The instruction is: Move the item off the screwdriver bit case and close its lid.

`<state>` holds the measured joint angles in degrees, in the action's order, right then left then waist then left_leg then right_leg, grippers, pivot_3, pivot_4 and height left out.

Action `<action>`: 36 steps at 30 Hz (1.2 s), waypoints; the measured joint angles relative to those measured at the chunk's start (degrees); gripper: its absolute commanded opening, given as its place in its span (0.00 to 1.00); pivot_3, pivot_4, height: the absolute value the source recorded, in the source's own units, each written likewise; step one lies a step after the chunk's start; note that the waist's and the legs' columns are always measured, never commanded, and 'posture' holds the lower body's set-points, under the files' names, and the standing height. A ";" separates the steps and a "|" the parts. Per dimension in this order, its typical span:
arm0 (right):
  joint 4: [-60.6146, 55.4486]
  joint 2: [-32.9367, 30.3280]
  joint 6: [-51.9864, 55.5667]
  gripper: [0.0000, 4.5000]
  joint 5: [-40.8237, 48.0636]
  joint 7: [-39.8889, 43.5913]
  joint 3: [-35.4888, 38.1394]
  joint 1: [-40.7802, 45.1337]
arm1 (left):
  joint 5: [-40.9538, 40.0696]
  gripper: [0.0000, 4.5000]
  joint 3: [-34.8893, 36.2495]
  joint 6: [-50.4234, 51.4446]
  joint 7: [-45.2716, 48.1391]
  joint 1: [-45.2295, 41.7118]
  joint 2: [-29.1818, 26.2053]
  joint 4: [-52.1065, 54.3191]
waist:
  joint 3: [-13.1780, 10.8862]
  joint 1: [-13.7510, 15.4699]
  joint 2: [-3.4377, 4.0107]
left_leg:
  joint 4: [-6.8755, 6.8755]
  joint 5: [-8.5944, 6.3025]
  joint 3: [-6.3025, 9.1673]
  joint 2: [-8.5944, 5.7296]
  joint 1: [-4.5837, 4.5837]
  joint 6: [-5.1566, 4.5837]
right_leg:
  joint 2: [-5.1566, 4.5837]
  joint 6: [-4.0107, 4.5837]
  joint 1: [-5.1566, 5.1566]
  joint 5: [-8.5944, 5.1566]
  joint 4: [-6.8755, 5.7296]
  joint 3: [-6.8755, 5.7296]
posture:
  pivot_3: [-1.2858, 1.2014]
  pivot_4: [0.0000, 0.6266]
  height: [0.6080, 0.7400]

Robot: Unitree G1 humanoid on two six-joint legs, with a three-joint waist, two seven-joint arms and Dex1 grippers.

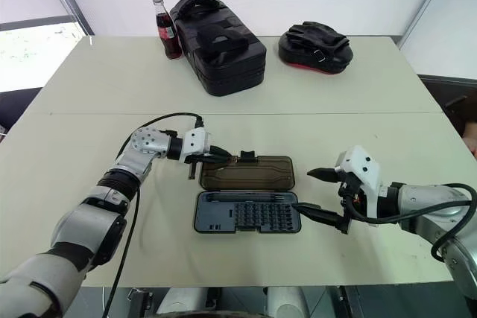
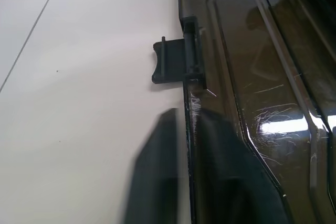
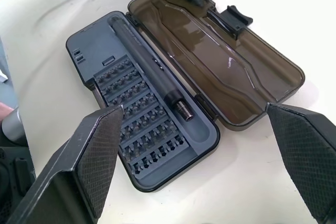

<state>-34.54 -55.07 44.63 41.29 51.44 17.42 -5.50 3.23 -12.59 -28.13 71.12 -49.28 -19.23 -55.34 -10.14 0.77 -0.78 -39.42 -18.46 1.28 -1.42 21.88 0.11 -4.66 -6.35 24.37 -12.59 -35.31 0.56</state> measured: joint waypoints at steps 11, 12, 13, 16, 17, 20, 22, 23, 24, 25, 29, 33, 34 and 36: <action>0.22 0.97 0.33 1.00 1.05 -0.57 -0.17 0.72 | -5.20 0.76 5.72 8.81 -6.89 -1.34 0.71 0.33 | -0.01 -0.17 -0.02 | -0.04 0.00 0.01 0.02 0.01 0.00 | 0.03 0.00 0.01 0.00 -0.04 0.00 | 0.52 0.24 1.00; 0.49 1.35 0.78 1.00 1.96 -0.78 0.11 1.34 | -7.21 0.76 7.64 12.15 -7.03 -1.63 0.45 2.01 | -0.01 -0.22 -0.02 | -0.05 0.00 0.01 0.05 0.01 0.00 | 0.03 0.00 0.02 0.00 -0.06 0.00 | 0.52 0.24 1.00; 0.80 1.64 1.20 1.00 2.89 -1.00 0.69 1.91 | -9.33 0.76 9.32 15.53 -6.99 -1.91 -0.02 4.43 | -0.01 -0.21 -0.02 | -0.05 0.00 0.01 0.10 0.01 0.00 | 0.03 0.00 0.03 0.00 -0.07 0.00 | 0.52 0.24 1.00; 1.60 1.79 2.30 1.00 5.17 -1.57 2.37 4.02 | -16.41 0.76 12.63 29.39 -5.79 -0.22 -2.83 17.52 | 0.00 -0.36 0.01 | -0.04 0.00 0.01 0.12 0.00 0.00 | 0.03 0.00 0.02 0.00 -0.06 0.02 | 0.52 0.24 1.00; 1.98 1.78 2.61 1.00 5.66 -1.60 2.80 4.59 | -19.17 0.76 13.44 35.23 -5.27 1.71 -3.99 23.67 | 0.02 -0.47 0.04 | -0.04 0.00 0.00 0.13 0.00 0.00 | 0.03 0.00 0.02 0.00 -0.05 0.04 | 0.52 0.24 1.00; 3.03 1.73 2.93 1.00 6.19 -1.51 3.26 5.08 | -25.81 0.76 14.06 49.21 -5.08 8.84 -7.02 38.89 | 0.03 -0.47 0.06 | -0.04 0.00 0.00 0.14 0.00 0.00 | 0.03 0.00 0.02 -0.01 -0.03 0.08 | 0.52 0.24 1.00; 3.69 1.70 2.88 1.00 5.97 -1.15 2.76 5.31 | -27.93 0.76 13.98 54.69 -5.75 13.49 -8.42 45.69 | 0.03 -0.38 0.06 | -0.05 0.01 -0.01 0.14 -0.02 0.01 | 0.03 0.00 0.02 0.00 -0.05 0.09 | 0.52 0.24 1.00; 4.12 1.62 2.78 1.00 5.60 -0.84 2.04 5.48 | -28.23 0.76 13.91 56.10 -6.41 15.16 -8.85 47.65 | 0.03 -0.29 0.06 | -0.05 0.01 -0.01 0.13 -0.05 0.02 | 0.03 0.00 0.01 0.00 -0.08 0.09 | 0.52 0.24 1.00; 4.66 1.58 2.61 1.00 4.97 -0.52 1.00 5.83 | -27.97 0.76 13.72 56.39 -6.96 15.97 -9.18 48.32 | 0.03 -0.11 0.06 | -0.05 0.02 -0.01 0.12 -0.07 0.03 | 0.03 0.01 -0.01 0.00 -0.11 0.09 | 0.52 0.24 1.00; 5.08 1.58 2.44 1.00 4.46 -0.29 -0.04 6.33 | -27.31 0.76 13.24 56.06 -7.22 16.31 -9.64 48.39 | 0.03 -0.01 0.06 | -0.07 0.03 -0.01 0.11 -0.07 0.05 | 0.03 0.01 -0.02 0.00 -0.13 0.08 | 0.52 0.24 1.00; 6.70 1.72 1.58 1.00 2.77 0.20 -3.49 9.12 | -21.63 0.76 8.30 48.31 -5.92 14.04 -9.26 42.50 | 0.03 0.05 0.06 | -0.09 0.04 -0.03 0.00 -0.22 0.07 | 0.01 0.02 -0.21 0.00 -0.09 0.09 | 0.52 0.24 1.00; 7.11 1.76 1.12 1.00 2.16 0.40 -4.46 10.21 | -16.21 0.76 3.06 38.91 -3.04 7.82 -6.05 29.47 | 0.02 -0.02 0.04 | -0.09 0.04 -0.04 -0.07 -0.23 0.07 | 0.02 0.02 -0.24 0.00 -0.07 0.07 | 0.52 0.24 1.00; 7.01 1.74 1.15 1.00 2.20 0.40 -4.38 10.02 | -15.17 0.76 2.18 36.71 -2.17 5.90 -5.21 25.60 | 0.02 -0.03 0.04 | -0.08 0.04 -0.04 -0.08 -0.23 0.07 | 0.02 0.02 -0.22 0.00 -0.07 0.07 | 0.52 0.24 1.00; 5.92 1.63 1.46 1.00 2.39 0.22 -3.37 8.64 | -13.07 0.76 0.76 32.40 -0.09 1.27 -3.41 16.96 | 0.02 0.02 0.03 | -0.08 0.03 -0.05 -0.10 -0.20 0.06 | 0.03 0.02 -0.20 0.00 -0.07 0.05 | 0.52 0.24 1.00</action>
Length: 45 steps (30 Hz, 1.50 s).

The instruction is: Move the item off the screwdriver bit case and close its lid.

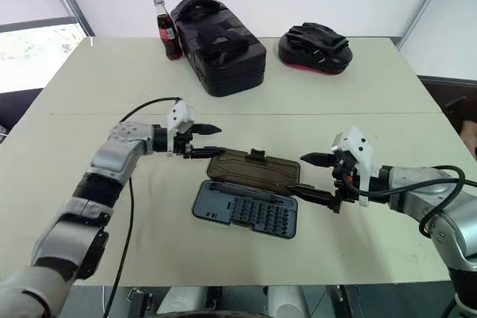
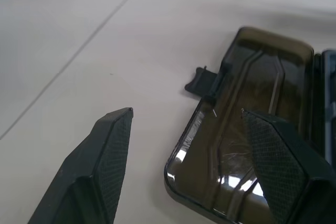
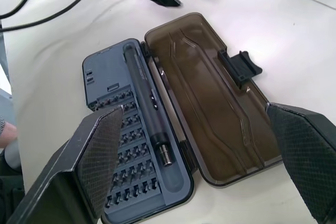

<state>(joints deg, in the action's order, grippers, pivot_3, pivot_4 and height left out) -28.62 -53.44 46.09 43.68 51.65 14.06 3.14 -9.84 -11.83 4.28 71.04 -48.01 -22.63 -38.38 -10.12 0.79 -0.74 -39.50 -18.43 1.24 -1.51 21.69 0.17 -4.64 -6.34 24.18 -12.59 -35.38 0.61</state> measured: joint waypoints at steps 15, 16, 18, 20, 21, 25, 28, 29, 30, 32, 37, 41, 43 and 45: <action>-9.62 0.47 3.58 1.00 4.26 -6.52 7.10 -6.90 | 10.37 0.14 -2.51 -14.43 9.76 -11.77 3.74 -28.42 | 0.00 -0.15 -0.04 | -0.01 -0.06 -0.02 0.08 0.08 -0.11 | 0.01 -0.01 0.07 0.00 0.04 0.02 | 0.52 0.24 1.00; -9.64 0.52 3.58 1.00 4.40 -6.74 7.10 -7.12 | 10.57 0.02 -2.50 -14.92 9.75 -12.01 3.76 -28.54 | 0.00 -0.20 -0.04 | -0.01 -0.07 -0.02 0.09 0.08 -0.12 | 0.01 -0.01 0.07 0.00 0.04 0.02 | 0.52 0.24 1.00; -9.64 0.55 3.58 1.00 4.54 -7.13 7.11 -7.21 | 11.62 0.01 -2.50 -15.94 10.42 -12.66 3.50 -28.64 | 0.04 -0.15 0.01 | -0.01 -0.07 -0.03 0.09 0.06 -0.12 | 0.01 -0.01 0.06 0.00 0.04 0.03 | 0.52 0.24 1.00; -9.66 0.55 3.56 1.00 4.76 -7.34 7.10 -7.22 | 11.69 0.01 -1.93 -16.31 10.16 -12.54 3.71 -29.01 | 0.05 -0.07 0.01 | -0.02 -0.07 -0.02 0.10 0.06 -0.12 | 0.00 -0.01 0.05 0.00 0.03 0.03 | 0.52 0.24 1.00; -9.66 0.55 3.52 1.00 4.77 -7.37 7.09 -7.19 | 11.71 0.01 -1.91 -16.51 10.11 -12.47 3.79 -28.98 | 0.07 -0.07 -0.01 | -0.03 -0.07 -0.02 0.11 0.05 -0.12 | 0.00 -0.02 0.05 0.00 0.03 0.03 | 0.52 0.24 1.00; -9.49 0.55 3.46 1.00 4.72 -7.36 6.97 -7.12 | 11.73 0.01 -1.82 -17.20 10.66 -11.59 3.33 -27.72 | 0.07 -0.21 -0.01 | -0.02 -0.07 -0.02 0.13 0.04 -0.12 | 0.01 -0.01 0.05 0.00 0.03 0.03 | 0.52 0.24 1.00; -9.26 0.54 3.37 1.00 4.66 -7.27 6.63 -6.61 | 11.54 0.01 -1.12 -17.59 11.52 -9.51 2.78 -24.65 | 0.07 -0.29 0.00 | -0.01 -0.07 -0.03 0.21 0.03 -0.13 | 0.03 -0.01 0.05 0.00 0.02 0.03 | 0.52 0.24 1.00; -9.20 0.55 3.30 1.00 4.60 -7.20 6.39 -6.36 | 11.41 0.01 -0.78 -18.04 11.75 -8.62 2.59 -23.55 | 0.07 -0.33 0.00 | -0.01 -0.07 -0.03 0.22 0.02 -0.13 | 0.03 -0.01 0.05 0.00 0.02 0.04 | 0.52 0.24 1.00; -8.94 0.54 3.10 1.00 4.43 -7.08 6.04 -6.01 | 11.23 0.01 -0.73 -18.96 11.84 -7.79 2.37 -22.49 | 0.07 -0.32 0.00 | -0.01 -0.07 -0.03 0.23 0.02 -0.13 | 0.03 -0.01 0.05 0.00 0.02 0.04 | 0.52 0.24 1.00; -8.25 0.54 2.77 1.00 4.19 -6.70 5.17 -5.27 | 11.18 0.01 -0.74 -20.04 12.00 -6.57 2.04 -20.70 | 0.07 -0.30 0.00 | -0.02 -0.07 -0.04 0.23 0.01 -0.13 | 0.03 -0.01 0.05 0.00 0.01 0.05 | 0.52 0.24 1.00; -6.75 0.52 2.00 1.00 3.34 -6.00 4.07 -3.73 | 11.18 0.01 -0.80 -19.58 12.23 -5.56 1.71 -18.57 | 0.07 -0.24 0.00 | -0.02 -0.07 -0.04 0.22 0.01 -0.13 | 0.03 -0.01 0.05 0.00 0.02 0.04 | 0.52 0.24 1.00; -5.98 0.52 1.63 1.00 2.53 -5.68 3.27 -3.28 | 11.16 0.01 -0.78 -18.18 12.23 -5.24 1.63 -17.54 | 0.07 -0.25 0.00 | -0.01 -0.07 -0.05 0.22 0.01 -0.13 | 0.03 -0.01 0.05 0.00 0.01 0.04 | 0.52 0.24 1.00; -5.97 0.52 1.50 1.00 2.35 -5.49 2.94 -3.29 | 11.11 0.07 -0.78 -17.07 12.23 -5.17 1.63 -17.12 | 0.07 -0.26 0.00 | -0.02 -0.07 -0.05 0.22 0.01 -0.13 | 0.03 -0.01 0.05 0.00 0.01 0.05 | 0.52 0.24 1.00; -5.96 0.52 1.40 1.00 2.12 -5.40 2.88 -3.29 | 11.10 0.20 -0.86 -16.39 12.57 -4.88 1.63 -16.91 | 0.07 -0.26 0.00 | -0.02 -0.07 -0.05 0.22 0.01 -0.12 | 0.03 -0.01 0.05 0.00 0.01 0.05 | 0.52 0.24 1.00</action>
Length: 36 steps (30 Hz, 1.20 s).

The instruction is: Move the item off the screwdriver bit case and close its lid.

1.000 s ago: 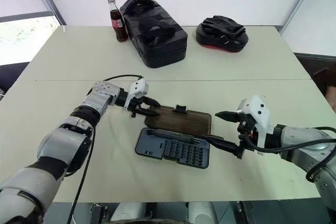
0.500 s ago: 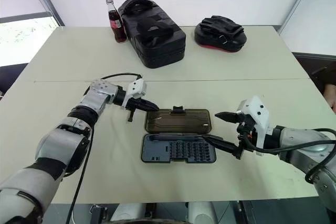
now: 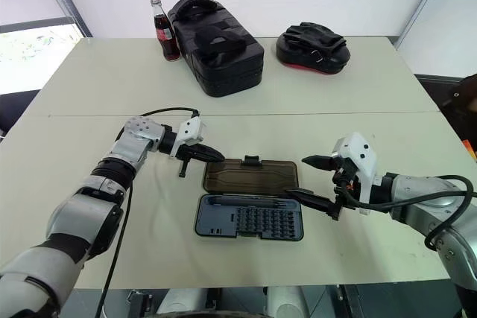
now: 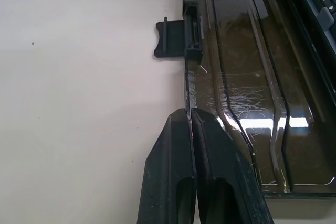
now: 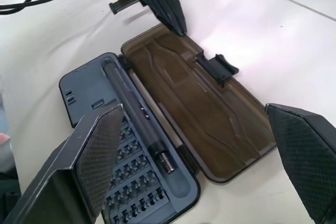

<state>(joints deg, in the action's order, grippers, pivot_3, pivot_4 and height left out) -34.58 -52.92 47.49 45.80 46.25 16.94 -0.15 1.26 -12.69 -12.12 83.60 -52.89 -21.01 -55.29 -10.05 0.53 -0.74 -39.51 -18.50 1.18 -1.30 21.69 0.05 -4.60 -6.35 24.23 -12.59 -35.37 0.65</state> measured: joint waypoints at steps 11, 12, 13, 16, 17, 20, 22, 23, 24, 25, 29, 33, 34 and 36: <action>0.00 0.01 -0.05 1.00 -0.34 0.14 -0.04 -0.33 | -0.85 0.82 0.54 2.37 -0.47 0.38 0.55 0.08 | -0.01 -0.01 -0.01 | 0.00 0.00 -0.01 0.01 -0.03 0.00 | 0.00 0.00 0.00 0.00 -0.07 0.00 | 0.52 0.24 1.00; 0.00 0.01 -0.05 1.00 -0.48 0.14 -0.04 -0.43 | -1.00 0.82 0.71 2.87 -0.58 0.37 0.54 0.08 | -0.01 0.03 -0.01 | 0.00 0.00 -0.01 0.01 -0.02 0.00 | 0.00 0.00 0.00 0.00 -0.07 0.00 | 0.52 0.24 1.00; 0.00 0.01 -0.05 1.00 -0.54 0.13 -0.04 -0.53 | -1.81 0.82 1.30 3.81 -0.58 0.37 0.59 0.21 | -0.01 0.07 -0.02 | -0.01 0.00 0.00 0.01 0.00 0.00 | 0.00 0.00 0.00 0.00 -0.06 0.00 | 0.52 0.24 1.00; -0.01 0.01 -0.05 1.00 -0.54 0.13 -0.02 -0.96 | -4.26 0.82 3.31 7.17 -0.62 0.30 0.51 3.72 | -0.02 0.14 -0.04 | -0.06 0.00 0.03 0.01 0.10 0.00 | 0.00 0.00 0.07 0.00 -0.07 -0.01 | 0.52 0.24 1.00; -0.01 0.01 -0.05 1.00 -0.53 0.14 -0.02 -1.05 | -4.96 0.82 3.79 8.36 -0.61 0.21 0.38 5.51 | -0.02 0.18 -0.04 | -0.08 0.00 0.03 0.01 0.13 0.00 | -0.01 0.00 0.08 0.00 -0.07 -0.01 | 0.52 0.24 1.00; -0.03 0.01 -0.06 1.00 -0.44 0.33 0.34 -1.19 | -8.67 0.82 5.15 15.80 0.04 2.01 -2.48 18.46 | -0.04 0.05 -0.04 | -0.12 0.00 0.07 0.02 0.26 0.00 | -0.01 0.00 0.17 0.00 -0.06 -0.01 | 0.52 0.24 1.00; 0.08 -0.01 -0.05 1.00 -0.43 0.58 0.94 -1.43 | -12.33 0.77 5.76 22.55 0.82 5.18 -5.53 30.76 | -0.01 -0.27 0.01 | -0.11 0.00 0.06 0.04 0.26 0.00 | 0.00 0.00 0.19 0.00 -0.04 0.03 | 0.52 0.24 1.00; 0.07 -0.01 -0.07 1.00 -0.42 0.74 1.14 -1.31 | -13.93 0.71 5.79 25.81 0.78 7.27 -6.81 36.62 | 0.00 -0.29 0.03 | -0.11 0.00 0.05 0.04 0.25 0.00 | 0.00 0.00 0.19 0.00 -0.04 0.03 | 0.52 0.24 1.00; 0.12 -0.02 -0.07 1.00 -0.45 0.82 1.25 -1.20 | -15.16 0.65 5.73 28.11 0.90 9.42 -7.74 40.95 | 0.01 -0.29 0.04 | -0.11 0.00 0.06 0.04 0.22 0.00 | 0.00 0.00 0.17 0.00 -0.06 0.04 | 0.52 0.24 1.00; 0.15 -0.02 -0.14 1.00 -0.48 0.93 1.17 -0.88 | -16.33 0.54 5.68 30.51 0.68 12.35 -9.10 45.85 | 0.01 -0.39 0.05 | -0.11 0.00 0.04 0.05 0.20 0.00 | 0.00 0.00 0.17 0.00 -0.06 0.06 | 0.52 0.24 1.00; 2.31 -0.01 -0.70 1.00 -1.36 1.41 -0.23 1.04 | -19.86 0.11 4.24 39.24 -1.26 27.23 -14.13 63.05 | -0.03 -1.00 0.03 | -0.07 0.00 0.03 0.09 0.16 0.01 | 0.00 0.01 0.16 0.00 -0.10 0.09 | 0.52 0.24 1.00; 4.41 0.05 -1.87 1.00 -2.81 1.44 -2.51 4.68 | -20.63 0.02 2.01 41.85 -4.45 31.46 -15.91 71.45 | -0.03 -0.45 0.05 | -0.14 0.02 0.00 0.06 -0.03 0.03 | -0.01 0.15 -0.09 -0.08 -0.02 0.11 | 0.52 0.24 1.00; 5.11 0.05 -1.95 1.00 -3.01 1.59 -3.15 5.58 | -20.30 0.02 1.36 41.80 -5.63 32.68 -16.27 72.65 | -0.03 -0.40 0.06 | -0.14 0.02 -0.01 0.06 -0.10 0.03 | 0.00 0.24 -0.16 -0.13 -0.01 0.11 | 0.52 0.24 1.00; 6.88 0.05 -2.44 1.00 -3.68 2.46 -4.26 7.25 | -19.25 0.02 -0.49 41.77 -7.80 35.23 -16.56 74.38 | -0.04 -0.32 0.06 | -0.11 0.01 -0.02 0.06 -0.16 0.03 | 0.00 0.24 -0.20 -0.13 0.00 0.12 | 0.52 0.24 1.00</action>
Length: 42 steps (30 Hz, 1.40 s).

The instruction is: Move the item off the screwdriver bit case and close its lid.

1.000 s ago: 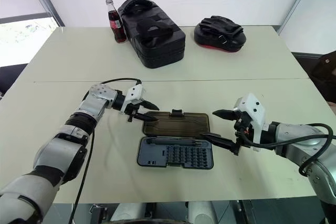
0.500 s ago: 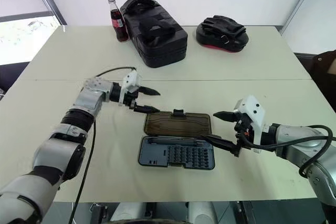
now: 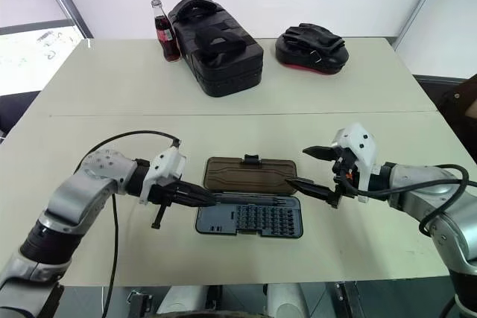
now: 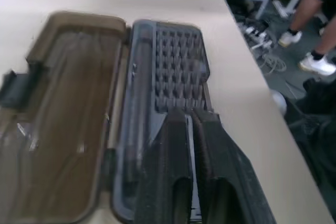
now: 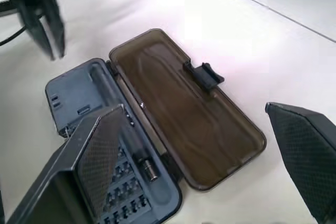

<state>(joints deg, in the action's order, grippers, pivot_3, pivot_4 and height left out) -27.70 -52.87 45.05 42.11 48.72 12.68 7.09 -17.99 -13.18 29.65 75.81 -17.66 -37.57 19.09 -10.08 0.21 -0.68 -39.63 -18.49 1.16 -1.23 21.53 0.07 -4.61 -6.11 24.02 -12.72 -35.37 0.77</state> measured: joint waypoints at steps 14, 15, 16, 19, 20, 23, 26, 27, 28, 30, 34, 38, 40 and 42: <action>6.56 -0.50 -2.04 1.00 -7.81 1.80 -8.40 7.51 | 10.91 0.02 -9.18 -6.20 -8.93 0.09 -1.81 1.28 | 0.02 0.37 0.06 | 0.01 0.00 -0.02 0.00 -0.14 0.00 | -0.01 0.03 -0.17 -0.01 0.09 0.00 | 0.52 0.24 1.00; 7.33 -0.51 -2.13 1.00 -8.62 1.96 -9.18 8.35 | 11.04 0.02 -9.35 -6.10 -8.99 -0.09 -1.83 1.33 | 0.02 0.34 0.06 | 0.01 0.00 -0.02 0.00 -0.14 0.00 | -0.01 0.03 -0.17 -0.01 0.11 0.00 | 0.52 0.24 1.00; 8.92 -0.51 -2.59 1.00 -10.27 2.50 -11.00 10.01 | 11.11 0.02 -9.56 -6.04 -9.29 -0.24 -1.83 1.33 | 0.03 0.26 0.08 | 0.01 0.00 -0.03 0.00 -0.15 0.00 | 0.00 0.03 -0.18 -0.01 0.11 0.00 | 0.52 0.24 1.00; 14.35 -0.27 -4.91 1.00 -15.32 3.71 -16.49 14.80 | 11.17 0.02 -10.22 -5.51 -9.80 -0.94 -1.79 1.32 | 0.04 0.13 0.09 | 0.01 0.00 -0.03 0.01 -0.15 0.00 | 0.01 0.03 -0.17 -0.01 0.10 0.00 | 0.52 0.24 1.00; 17.00 0.38 -5.62 1.00 -17.14 4.24 -18.36 16.89 | 11.17 0.02 -10.33 -5.24 -9.84 -1.12 -1.81 1.33 | 0.04 0.06 0.09 | 0.01 0.00 -0.03 0.01 -0.16 0.00 | 0.01 0.03 -0.19 -0.01 0.10 0.00 | 0.52 0.24 1.00; 23.89 2.92 -6.89 1.00 -20.56 6.94 -22.84 22.26 | 11.17 0.02 -10.68 -4.83 -9.94 -1.48 -1.81 1.36 | 0.04 -0.03 0.10 | 0.01 0.00 -0.02 0.00 -0.17 0.00 | 0.01 0.02 -0.21 -0.01 0.12 -0.01 | 0.52 0.24 1.00; 29.68 6.27 -8.96 1.00 -23.80 8.81 -26.89 25.79 | 11.17 0.02 -10.89 -4.77 -10.20 -1.56 -1.67 1.43 | 0.04 0.08 0.11 | 0.01 0.00 0.00 -0.01 -0.16 0.00 | 0.00 0.01 -0.23 -0.01 0.12 -0.02 | 0.52 0.24 1.00; 32.03 7.37 -10.06 1.00 -25.26 9.12 -28.21 26.89 | 11.17 0.02 -10.90 -4.61 -10.39 -1.58 -1.61 1.62 | 0.04 0.11 0.11 | 0.01 0.00 0.00 -0.02 -0.16 0.00 | -0.02 0.01 -0.23 0.00 0.13 -0.02 | 0.52 0.24 1.00; 33.75 7.88 -10.98 1.00 -26.42 9.33 -29.00 27.36 | 11.17 0.02 -10.96 -4.19 -10.68 -1.55 -1.44 1.87 | 0.04 0.25 0.12 | 0.01 0.00 0.00 -0.05 -0.15 0.00 | -0.04 0.01 -0.23 -0.01 0.13 -0.02 | 0.52 0.24 1.00; 36.60 8.34 -12.88 1.00 -28.61 10.21 -29.97 27.90 | 11.17 0.02 -10.93 -3.58 -11.23 -1.20 -1.16 2.36 | 0.04 0.46 0.12 | 0.01 0.00 0.01 -0.06 -0.14 0.00 | -0.05 0.01 -0.23 0.00 0.14 -0.03 | 0.52 0.24 1.00; 39.54 9.71 -16.21 1.00 -32.83 9.98 -30.73 28.72 | 11.17 0.02 -10.75 -2.17 -13.42 -0.86 -0.81 3.08 | 0.03 0.19 0.13 | 0.01 0.00 0.00 -0.05 -0.15 0.00 | -0.05 0.00 -0.22 0.01 0.13 -0.02 | 0.52 0.24 1.00; 39.77 10.11 -18.48 1.00 -36.82 9.16 -31.62 29.80 | 11.17 0.02 -10.73 -1.33 -14.83 -0.28 -0.79 3.93 | 0.05 -0.08 0.15 | 0.02 0.00 0.01 -0.04 -0.21 0.00 | -0.03 0.00 -0.27 0.01 0.11 -0.02 | 0.52 0.24 1.00; 39.80 10.09 -19.24 1.00 -38.61 8.89 -31.83 30.15 | 11.16 0.02 -10.74 -1.23 -15.12 -0.10 -0.78 4.11 | 0.06 -0.11 0.15 | 0.02 0.00 0.02 -0.04 -0.23 0.00 | -0.03 0.01 -0.29 0.00 0.12 -0.03 | 0.52 0.24 1.00; 39.71 10.10 -19.84 1.00 -39.70 8.94 -32.07 30.32 | 11.16 0.02 -10.75 -1.19 -15.19 -0.09 -0.78 4.12 | 0.06 -0.12 0.14 | 0.02 0.00 0.03 -0.04 -0.28 0.00 | -0.03 0.01 -0.35 0.00 0.13 -0.04 | 0.52 0.24 1.00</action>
<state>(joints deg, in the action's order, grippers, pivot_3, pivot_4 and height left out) 12.02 -42.76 25.21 2.41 57.66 -19.40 37.41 -6.83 -23.93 28.46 60.61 -17.76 -38.35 23.20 -10.02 0.10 -0.54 -39.61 -18.49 1.19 -1.28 21.26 0.07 -4.63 -6.10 23.68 -12.72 -35.24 0.73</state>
